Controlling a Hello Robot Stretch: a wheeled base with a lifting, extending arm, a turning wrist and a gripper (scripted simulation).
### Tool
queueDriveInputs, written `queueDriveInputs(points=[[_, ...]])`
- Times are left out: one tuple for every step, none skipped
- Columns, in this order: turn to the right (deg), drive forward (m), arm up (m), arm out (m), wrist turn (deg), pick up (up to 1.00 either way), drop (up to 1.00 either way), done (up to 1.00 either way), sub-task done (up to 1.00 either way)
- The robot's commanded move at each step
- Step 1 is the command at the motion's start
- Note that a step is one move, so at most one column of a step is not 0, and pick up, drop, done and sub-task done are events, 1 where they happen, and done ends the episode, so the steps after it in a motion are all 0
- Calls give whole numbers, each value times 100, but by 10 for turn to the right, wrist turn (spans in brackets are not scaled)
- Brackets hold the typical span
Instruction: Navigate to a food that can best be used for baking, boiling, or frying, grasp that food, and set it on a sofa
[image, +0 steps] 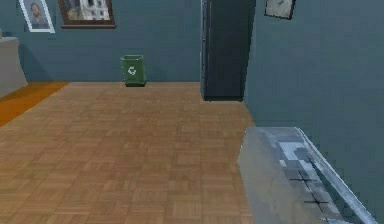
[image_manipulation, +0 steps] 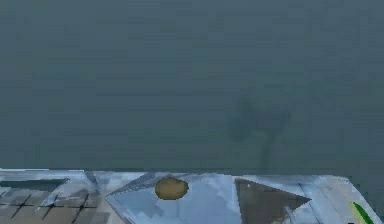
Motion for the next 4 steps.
queueDriveInputs(points=[[0, 0, 26, 0, 0, 0, 0, 0, 0], [0, 0, 0, 26, 0, 0, 0, 0, 0], [0, 0, 0, 0, 450, 0, 0, 0, 0], [0, 0, 0, 0, 450, 0, 0, 0, 0]])
